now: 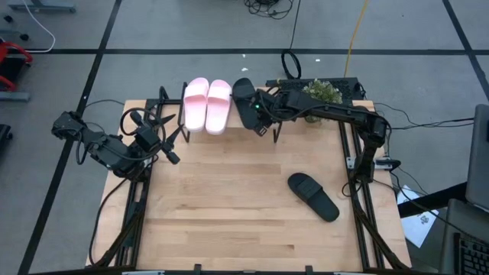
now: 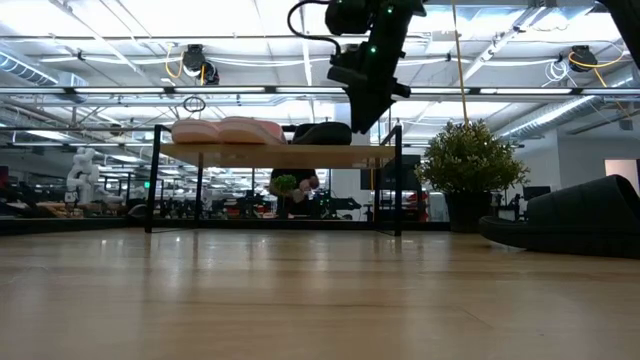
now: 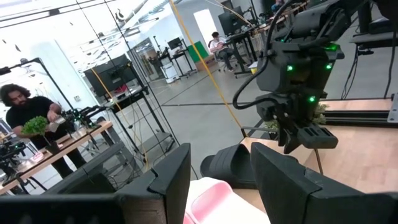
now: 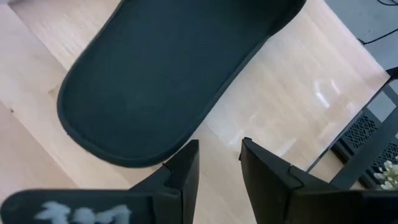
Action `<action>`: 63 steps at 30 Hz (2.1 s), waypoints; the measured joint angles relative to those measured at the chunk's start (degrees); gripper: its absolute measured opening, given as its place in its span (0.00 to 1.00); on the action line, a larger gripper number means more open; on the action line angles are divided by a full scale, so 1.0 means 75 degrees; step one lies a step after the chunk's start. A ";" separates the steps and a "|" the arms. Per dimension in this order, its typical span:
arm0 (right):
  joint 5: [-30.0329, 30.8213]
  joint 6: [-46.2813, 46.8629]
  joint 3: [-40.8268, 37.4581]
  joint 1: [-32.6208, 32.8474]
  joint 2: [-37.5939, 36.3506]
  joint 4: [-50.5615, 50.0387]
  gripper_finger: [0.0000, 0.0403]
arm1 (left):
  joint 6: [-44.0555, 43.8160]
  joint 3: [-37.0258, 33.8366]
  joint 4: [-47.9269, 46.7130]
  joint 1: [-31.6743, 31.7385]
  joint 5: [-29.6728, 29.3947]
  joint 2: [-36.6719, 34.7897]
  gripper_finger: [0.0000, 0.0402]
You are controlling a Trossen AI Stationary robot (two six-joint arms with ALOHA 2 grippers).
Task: Pick and place slides into the shelf
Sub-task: Put the left black slide on the shelf
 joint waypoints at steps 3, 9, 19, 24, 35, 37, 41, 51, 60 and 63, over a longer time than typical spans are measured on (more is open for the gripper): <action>0.0005 0.0000 0.0001 -0.0014 0.0000 0.0016 0.27 | 0.0007 0.0000 0.0000 -0.0001 0.0000 0.0002 0.44; 0.0007 0.0003 -0.0097 -0.0012 0.0000 0.0182 0.27 | 0.0007 0.0000 0.0000 -0.0001 0.0000 0.0001 0.44; -0.0007 0.0168 -0.0493 0.0018 0.0009 0.0616 0.27 | 0.0004 0.0000 0.0000 -0.0003 -0.0002 0.0000 0.44; -0.0206 0.0173 -0.0490 0.0018 0.0009 0.0845 0.27 | -0.0001 0.0000 0.0000 -0.0003 -0.0003 0.0002 0.44; -0.0511 0.0193 -0.0490 0.0066 0.0009 0.1075 0.27 | -0.0001 0.0000 0.0000 0.0000 -0.0003 0.0002 0.44; -0.0564 0.0191 -0.0490 0.0081 0.0009 0.1075 0.27 | -0.0001 0.0000 0.0000 -0.0003 -0.0003 0.0000 0.44; -0.0564 0.0181 -0.0490 0.0106 0.0009 0.1066 0.27 | -0.0007 0.0000 0.0000 -0.0001 -0.0004 0.0001 0.44; -0.0568 0.0173 -0.0490 0.0106 0.0009 0.1141 0.22 | -0.0033 0.0000 0.0000 0.0000 -0.0003 0.0000 0.44; -0.0360 0.0174 -0.0490 0.0094 0.0009 0.0863 0.21 | -0.0010 -0.0003 0.0000 0.0000 -0.0003 0.0002 0.44; 0.0054 0.0167 -0.0487 0.0070 -0.0004 0.0866 0.21 | 0.0007 0.0000 0.0000 -0.0001 -0.0003 0.0000 0.44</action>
